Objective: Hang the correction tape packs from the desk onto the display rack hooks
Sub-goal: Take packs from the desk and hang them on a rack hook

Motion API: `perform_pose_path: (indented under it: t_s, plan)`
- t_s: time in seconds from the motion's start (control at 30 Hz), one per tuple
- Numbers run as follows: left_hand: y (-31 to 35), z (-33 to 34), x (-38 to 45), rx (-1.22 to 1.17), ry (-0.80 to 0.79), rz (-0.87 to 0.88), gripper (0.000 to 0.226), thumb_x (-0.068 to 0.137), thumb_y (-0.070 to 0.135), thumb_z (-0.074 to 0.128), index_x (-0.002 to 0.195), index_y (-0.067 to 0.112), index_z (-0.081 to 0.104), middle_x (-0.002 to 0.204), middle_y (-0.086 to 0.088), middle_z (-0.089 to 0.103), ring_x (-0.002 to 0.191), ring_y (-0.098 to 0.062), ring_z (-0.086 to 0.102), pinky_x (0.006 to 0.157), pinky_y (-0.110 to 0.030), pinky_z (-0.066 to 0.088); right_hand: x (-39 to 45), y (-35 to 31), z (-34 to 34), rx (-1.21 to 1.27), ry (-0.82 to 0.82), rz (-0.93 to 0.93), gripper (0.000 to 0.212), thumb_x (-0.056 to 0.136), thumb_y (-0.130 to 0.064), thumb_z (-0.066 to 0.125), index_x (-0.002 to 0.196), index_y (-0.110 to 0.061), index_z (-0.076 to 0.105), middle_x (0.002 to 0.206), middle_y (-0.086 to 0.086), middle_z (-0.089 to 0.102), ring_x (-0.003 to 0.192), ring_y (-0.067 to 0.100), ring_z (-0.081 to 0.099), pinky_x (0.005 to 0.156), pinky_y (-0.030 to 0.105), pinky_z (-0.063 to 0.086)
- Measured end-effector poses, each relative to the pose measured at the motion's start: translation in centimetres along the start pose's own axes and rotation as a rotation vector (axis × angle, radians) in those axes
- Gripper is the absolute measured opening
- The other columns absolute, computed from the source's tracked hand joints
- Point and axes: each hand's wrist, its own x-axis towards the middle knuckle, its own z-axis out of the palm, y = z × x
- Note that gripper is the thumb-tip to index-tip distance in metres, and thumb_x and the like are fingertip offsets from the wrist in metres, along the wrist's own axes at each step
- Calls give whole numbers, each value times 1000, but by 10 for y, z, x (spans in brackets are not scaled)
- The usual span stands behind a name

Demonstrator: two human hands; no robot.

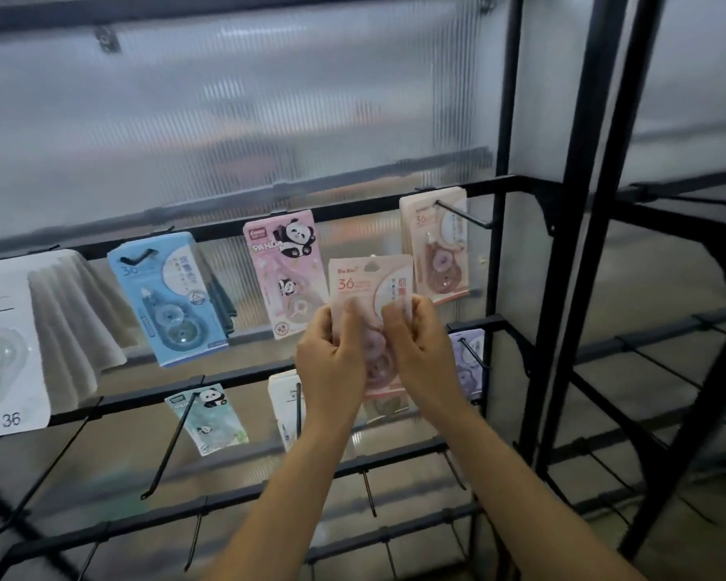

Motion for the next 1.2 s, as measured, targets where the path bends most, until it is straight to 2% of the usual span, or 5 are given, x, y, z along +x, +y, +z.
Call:
perform_pose_path:
  t_s: [0.17,0.43,0.6,1.07,1.2]
  plan:
    - [20,31,-12,-129,-139,34,24,90,45,49,85,26,63,83,8,72,77,-10,69,62,-23,55,0,-23,-35,-81,140,-93,10,93,-28,54,96,-20,52,95,4,67,85,19,69,70,45,59]
    - [31,58,-29,-39,-226,119,30,93,40,44,80,22,64,67,10,65,57,-8,59,50,-26,48,4,-41,-78,-112,311,-217,18,90,-22,61,84,-31,48,75,-22,63,72,-9,64,53,7,47]
    - [35,69,-33,-5,-249,161,30,97,30,45,75,19,61,63,2,59,54,-8,50,49,-31,42,8,-42,-91,-127,351,-209,16,91,-24,60,85,-33,48,85,-17,60,74,-14,62,52,6,46]
    - [22,78,-24,88,-270,109,27,99,21,49,75,24,61,58,13,56,51,0,50,47,-12,37,32,-24,-96,-225,319,-131,13,90,-34,60,94,-27,50,87,-14,63,76,-9,64,53,11,50]
    - [7,80,-14,239,-330,-7,15,97,27,53,99,19,65,79,14,65,67,4,58,60,-12,45,58,-10,-91,-277,304,-104,17,92,-31,58,95,-17,50,80,-16,58,68,-13,60,52,6,46]
